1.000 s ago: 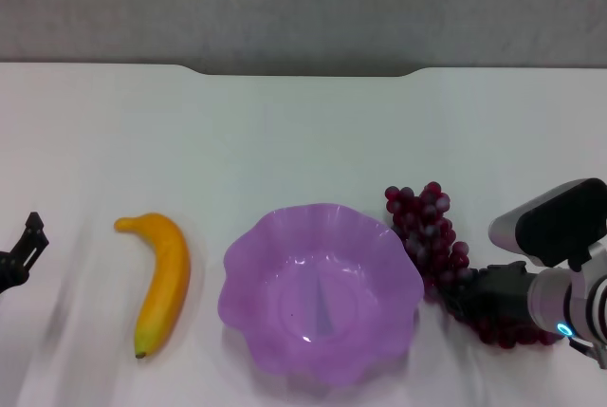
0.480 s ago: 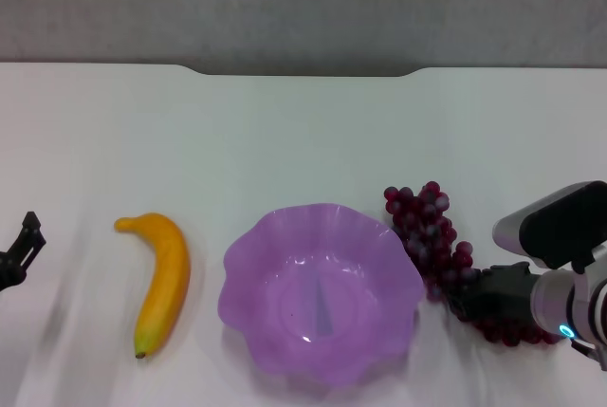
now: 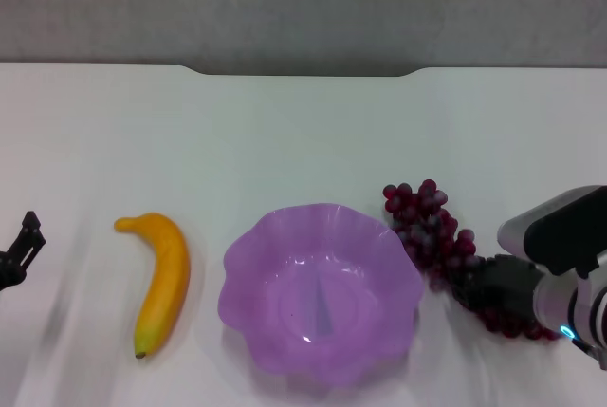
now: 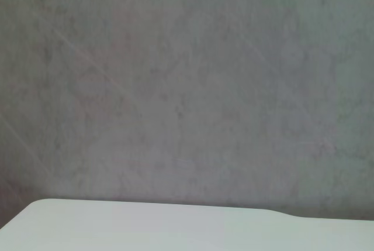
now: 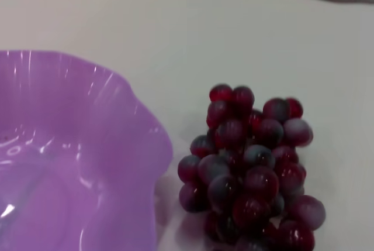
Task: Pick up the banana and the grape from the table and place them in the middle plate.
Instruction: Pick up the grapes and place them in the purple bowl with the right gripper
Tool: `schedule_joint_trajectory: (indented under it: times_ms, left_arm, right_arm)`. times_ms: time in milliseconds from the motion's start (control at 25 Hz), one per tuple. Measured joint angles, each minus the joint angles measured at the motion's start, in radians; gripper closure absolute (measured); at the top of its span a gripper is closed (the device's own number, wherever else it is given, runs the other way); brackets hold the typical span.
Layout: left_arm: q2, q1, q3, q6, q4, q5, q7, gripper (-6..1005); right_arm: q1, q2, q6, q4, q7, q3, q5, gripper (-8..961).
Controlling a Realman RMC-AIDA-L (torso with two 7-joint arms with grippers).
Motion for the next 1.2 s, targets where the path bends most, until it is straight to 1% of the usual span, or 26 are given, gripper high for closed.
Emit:
schedule_joint_trajectory:
  times_ms: [200,360,560,640,840,1200]
  left_arm:
    - [0.0,0.0,0.0,0.0,0.0,0.0,0.0,108]
    - [0.0,0.002,0.0,0.0,0.0,0.0,0.0,108]
    - [0.0,0.002,0.0,0.0,0.0,0.0,0.0,108]
    - [0.0,0.002,0.0,0.0,0.0,0.0,0.0,108]
    - [0.0,0.002,0.0,0.0,0.0,0.0,0.0,108]
    - [0.0,0.002,-0.002,-0.001,0.0,0.0,0.0,108]
  right_arm:
    - [-0.021,0.0,-0.067,-0.002,0.0,-0.018,0.003,578]
    - [-0.04,0.0,-0.144,-0.002,0.0,-0.044,0.004,600]
    - [-0.058,0.0,-0.275,-0.015,0.001,-0.09,0.004,618]
    - [-0.065,0.0,-0.305,-0.019,0.001,-0.102,0.003,622]
    - [-0.079,0.0,-0.383,-0.017,0.001,-0.113,0.001,629]
    - [-0.082,-0.003,-0.492,0.005,-0.024,-0.125,-0.006,650]
